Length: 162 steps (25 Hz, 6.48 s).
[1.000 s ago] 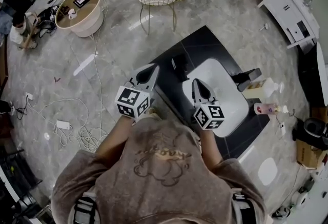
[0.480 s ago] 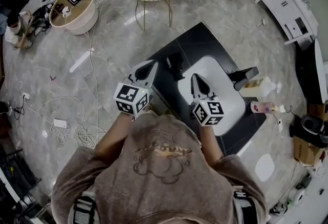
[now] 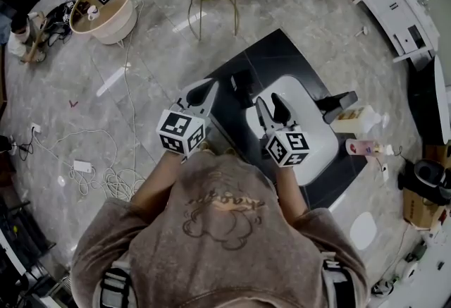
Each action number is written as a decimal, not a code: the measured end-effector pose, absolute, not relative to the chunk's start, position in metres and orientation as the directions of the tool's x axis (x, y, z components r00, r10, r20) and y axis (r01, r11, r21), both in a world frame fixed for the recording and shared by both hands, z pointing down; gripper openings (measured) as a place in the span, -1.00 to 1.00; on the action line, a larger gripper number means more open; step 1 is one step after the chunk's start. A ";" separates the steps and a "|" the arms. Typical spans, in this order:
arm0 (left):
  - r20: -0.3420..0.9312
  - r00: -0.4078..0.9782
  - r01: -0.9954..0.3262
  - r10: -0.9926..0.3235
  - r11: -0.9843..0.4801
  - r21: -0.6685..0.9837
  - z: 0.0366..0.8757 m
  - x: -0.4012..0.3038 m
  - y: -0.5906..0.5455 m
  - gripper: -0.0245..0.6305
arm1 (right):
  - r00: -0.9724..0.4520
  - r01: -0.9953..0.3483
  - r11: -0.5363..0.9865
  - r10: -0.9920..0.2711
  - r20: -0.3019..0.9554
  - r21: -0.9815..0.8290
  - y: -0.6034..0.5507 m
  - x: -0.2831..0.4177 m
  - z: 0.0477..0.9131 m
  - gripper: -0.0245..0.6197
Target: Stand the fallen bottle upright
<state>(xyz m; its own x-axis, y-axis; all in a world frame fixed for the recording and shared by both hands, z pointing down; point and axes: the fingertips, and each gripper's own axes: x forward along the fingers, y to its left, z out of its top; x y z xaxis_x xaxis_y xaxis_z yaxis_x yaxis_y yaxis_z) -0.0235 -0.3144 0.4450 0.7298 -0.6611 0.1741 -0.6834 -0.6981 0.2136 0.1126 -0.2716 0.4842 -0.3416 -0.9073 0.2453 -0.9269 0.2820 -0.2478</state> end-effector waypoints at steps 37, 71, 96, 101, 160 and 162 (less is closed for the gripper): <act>0.227 0.665 -0.747 -0.711 -0.638 0.187 0.458 -0.060 -0.301 -0.87 | -0.364 -0.928 0.329 -0.711 0.602 -0.172 -0.292 0.104 0.661 -0.16; 0.224 0.664 -0.748 -0.714 -0.631 0.208 0.459 -0.067 -0.298 -0.87 | -0.356 -0.928 0.346 -0.718 0.598 -0.137 -0.300 0.100 0.646 -0.38; 0.205 0.699 -0.715 -0.685 -0.660 0.230 0.461 -0.042 -0.303 -0.87 | -0.421 -0.897 0.434 -0.777 0.468 -0.087 -0.335 0.086 0.565 -0.38; 0.208 0.689 -0.724 -0.694 -0.650 0.230 0.463 -0.049 -0.306 -0.87 | -0.424 -0.894 0.442 -0.773 0.472 -0.079 -0.344 0.081 0.567 -0.38; 0.175 0.826 -0.564 -0.536 -0.797 0.218 0.462 0.023 -0.281 -0.87 | -0.203 -0.973 0.176 -0.962 0.181 -0.152 -0.202 0.165 0.475 -0.80; 0.168 0.821 -0.571 -0.546 -0.792 0.215 0.464 0.019 -0.281 -0.87 | -0.198 -0.974 0.172 -0.964 0.176 -0.150 -0.203 0.165 0.475 -0.85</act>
